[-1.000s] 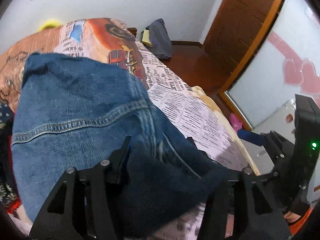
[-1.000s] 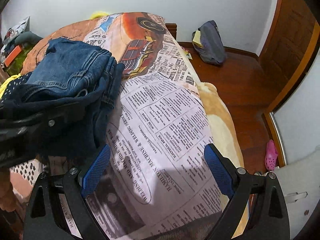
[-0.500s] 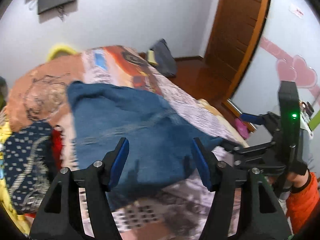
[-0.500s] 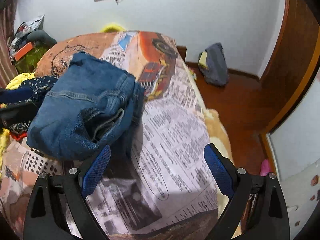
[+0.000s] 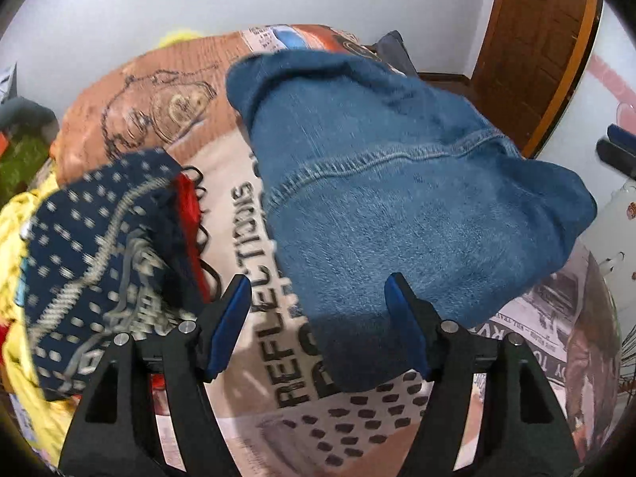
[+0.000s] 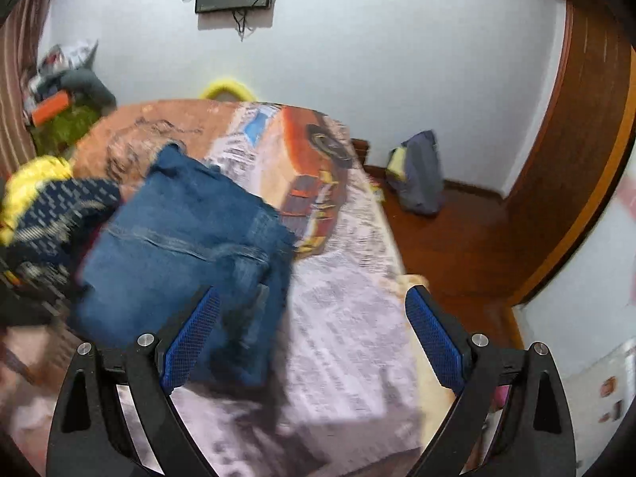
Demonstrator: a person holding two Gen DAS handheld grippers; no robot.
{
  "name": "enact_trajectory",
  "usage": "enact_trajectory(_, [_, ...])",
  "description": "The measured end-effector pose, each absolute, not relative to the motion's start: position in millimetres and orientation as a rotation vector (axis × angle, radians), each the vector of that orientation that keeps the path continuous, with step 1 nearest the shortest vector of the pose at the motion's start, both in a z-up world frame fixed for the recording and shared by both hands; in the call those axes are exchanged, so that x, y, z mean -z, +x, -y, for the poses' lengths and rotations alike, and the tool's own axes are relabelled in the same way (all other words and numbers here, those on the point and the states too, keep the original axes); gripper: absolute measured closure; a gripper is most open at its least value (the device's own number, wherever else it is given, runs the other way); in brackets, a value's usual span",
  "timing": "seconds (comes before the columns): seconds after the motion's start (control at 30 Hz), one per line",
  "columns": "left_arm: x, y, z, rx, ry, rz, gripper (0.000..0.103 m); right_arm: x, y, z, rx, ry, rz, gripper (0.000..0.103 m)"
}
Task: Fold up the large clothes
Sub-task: 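Fold the lifted jacket over onto itself and open the left tool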
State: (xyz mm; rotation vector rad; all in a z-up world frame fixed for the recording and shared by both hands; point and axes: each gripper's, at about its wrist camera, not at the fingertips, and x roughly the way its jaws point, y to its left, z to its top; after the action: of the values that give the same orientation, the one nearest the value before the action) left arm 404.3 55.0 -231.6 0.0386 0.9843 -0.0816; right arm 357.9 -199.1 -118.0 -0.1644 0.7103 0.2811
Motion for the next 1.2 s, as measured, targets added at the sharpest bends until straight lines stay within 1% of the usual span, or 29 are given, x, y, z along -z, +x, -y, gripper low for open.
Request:
enact_trajectory(0.13, [233, 406, -53, 0.081, 0.024, -0.97, 0.034, 126, 365, 188, -0.39, -0.079, -0.765, 0.01])
enact_trajectory(0.23, [232, 404, -51, 0.084, 0.049, -0.961, 0.034, 150, 373, 173, -0.401, -0.1, -0.834, 0.01])
enact_trajectory(0.3, [231, 401, -51, 0.088, 0.059, -0.956, 0.032, 176, 379, 168, -0.38, -0.142, -0.895, 0.01])
enact_trajectory(0.4, [230, 397, -53, 0.097, 0.059, -0.954, 0.027, 198, 384, 175, -0.378, -0.101, -0.962, 0.01])
enact_trajectory(0.53, [221, 396, -56, 0.106, 0.065, -0.952, 0.027, 191, 394, 191, -0.426, 0.01, -1.016, 0.009])
enact_trajectory(0.73, [196, 411, -65, 0.09, 0.096, -0.901, 0.026, 158, 405, 189, -0.462, 0.007, -0.943, 0.009])
enact_trajectory(0.9, [183, 445, -81, 0.077, 0.074, -0.889, 0.025, 148, 428, 178, -0.491, 0.007, -0.91, 0.009])
enact_trajectory(1.0, [187, 479, -94, 0.053, 0.038, -0.912, 0.024, 151, 444, 169, -0.509, -0.016, -0.919, 0.009])
enact_trajectory(1.2, [210, 544, -112, 0.019, -0.026, -0.965, 0.023, 176, 477, 153, -0.504, -0.049, -0.99, 0.009])
